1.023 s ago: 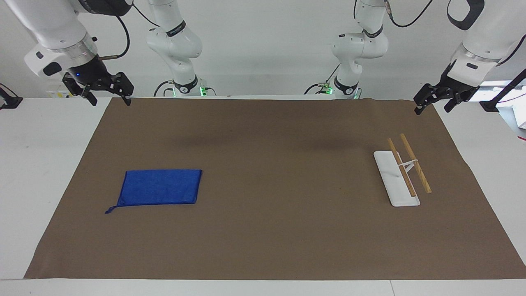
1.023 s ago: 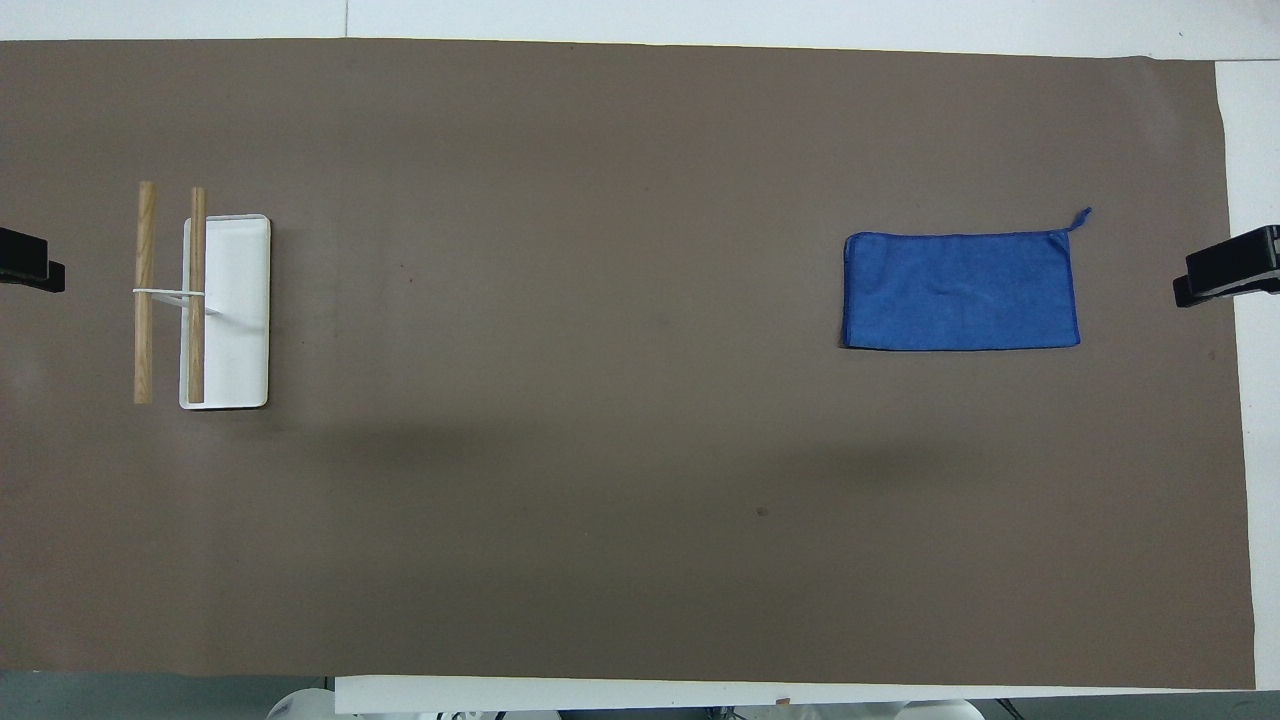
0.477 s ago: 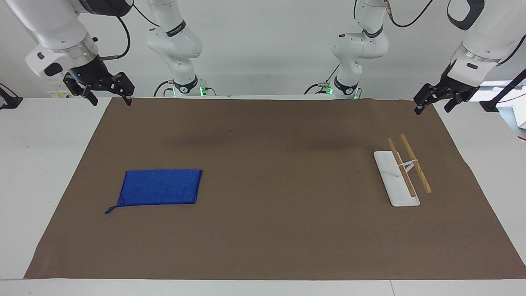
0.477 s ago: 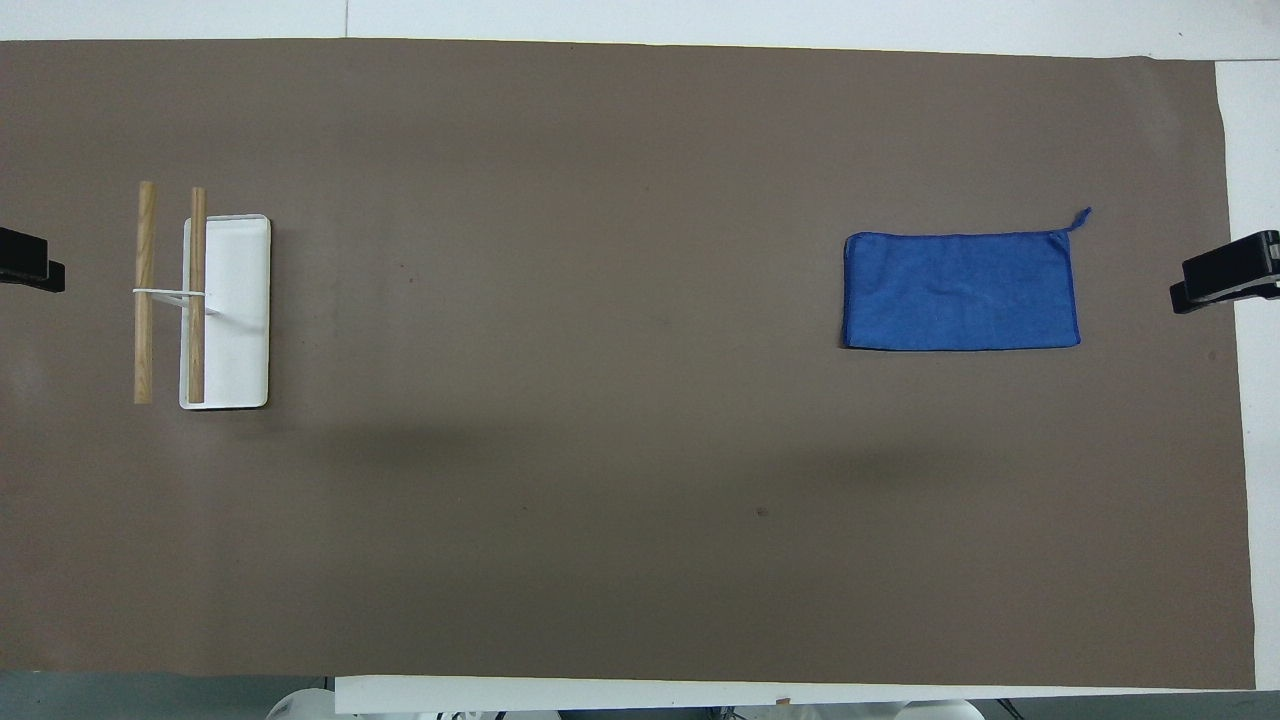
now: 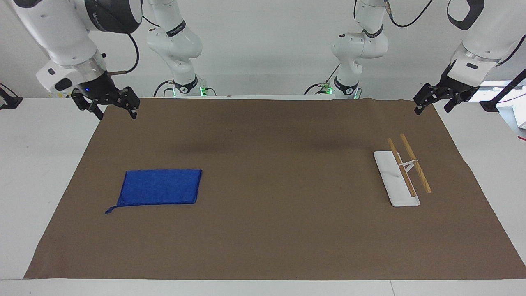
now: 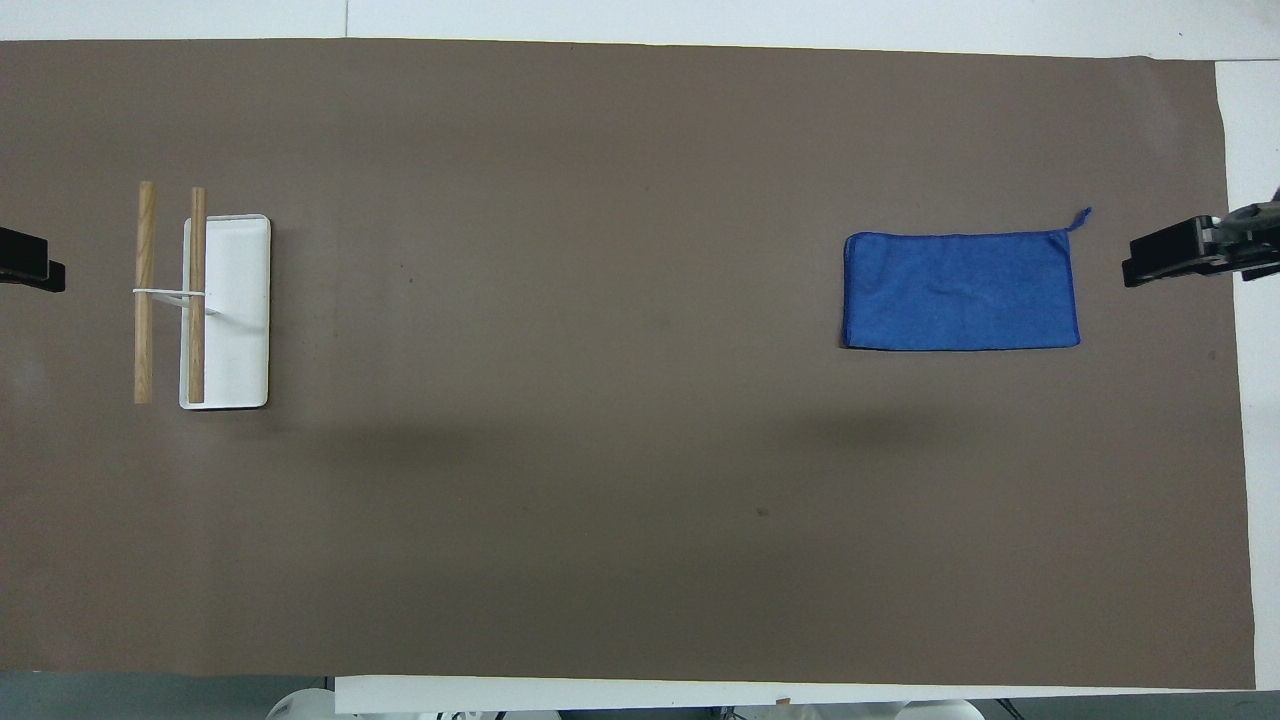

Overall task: Right arm passes towel to left arm to hang
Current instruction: 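Reach the right gripper down and grasp the blue towel's near edge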

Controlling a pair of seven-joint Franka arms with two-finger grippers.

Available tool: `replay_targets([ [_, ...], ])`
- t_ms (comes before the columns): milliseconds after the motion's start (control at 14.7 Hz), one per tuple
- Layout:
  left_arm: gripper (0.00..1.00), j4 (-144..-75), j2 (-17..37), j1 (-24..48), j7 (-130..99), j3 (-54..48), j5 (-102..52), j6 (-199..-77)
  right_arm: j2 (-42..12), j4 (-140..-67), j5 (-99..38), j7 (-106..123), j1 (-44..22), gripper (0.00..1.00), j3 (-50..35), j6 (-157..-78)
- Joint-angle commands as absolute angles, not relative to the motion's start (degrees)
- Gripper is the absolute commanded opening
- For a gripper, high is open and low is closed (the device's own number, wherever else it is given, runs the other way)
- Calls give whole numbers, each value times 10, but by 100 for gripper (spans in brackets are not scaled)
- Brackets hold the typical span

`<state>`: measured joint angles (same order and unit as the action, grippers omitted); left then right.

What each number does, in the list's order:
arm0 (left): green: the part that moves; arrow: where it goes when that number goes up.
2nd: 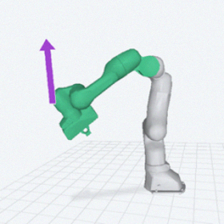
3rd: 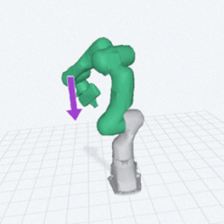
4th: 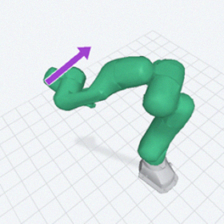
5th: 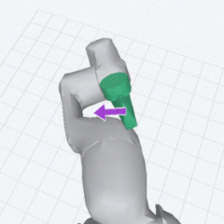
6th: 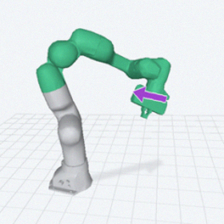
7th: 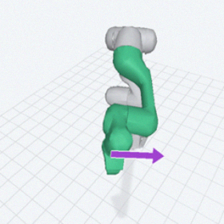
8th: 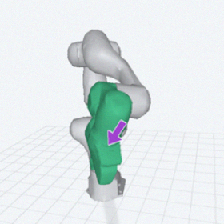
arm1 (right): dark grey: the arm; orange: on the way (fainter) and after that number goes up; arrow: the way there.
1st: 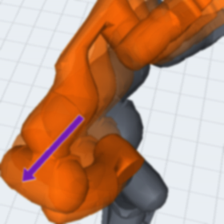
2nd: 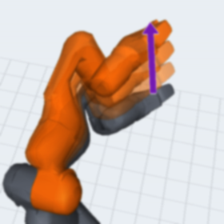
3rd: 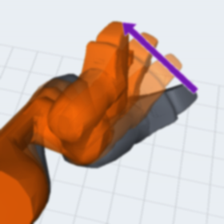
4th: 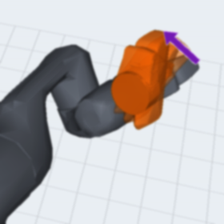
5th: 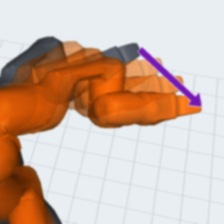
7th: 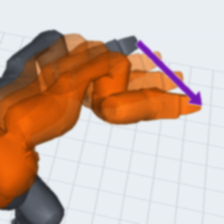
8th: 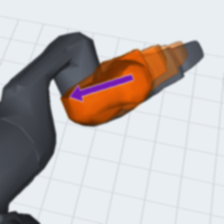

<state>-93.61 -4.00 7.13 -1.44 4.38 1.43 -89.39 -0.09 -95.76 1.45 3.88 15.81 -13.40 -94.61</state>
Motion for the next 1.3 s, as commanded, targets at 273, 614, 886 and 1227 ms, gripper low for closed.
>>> replay_targets([
  [273, 100, -939, -44, 65, -18, 40, 11, -893, -20, -1174, 12, 1, 151, 100, -136, -1210],
  [614, 100, -939, -43, 65, -18, 40, 11, -892, -58, -1227, 12, 1, 153, 100, -136, -1301],
  [886, 100, -939, -43, 65, -18, 40, 11, -893, -119, -1228, 12, 4, 154, 100, -135, -1352],
  [1227, 100, -939, -44, 65, -17, 40, 11, -892, -122, -1239, 23, 6, 151, 93, -134, -1352],
])
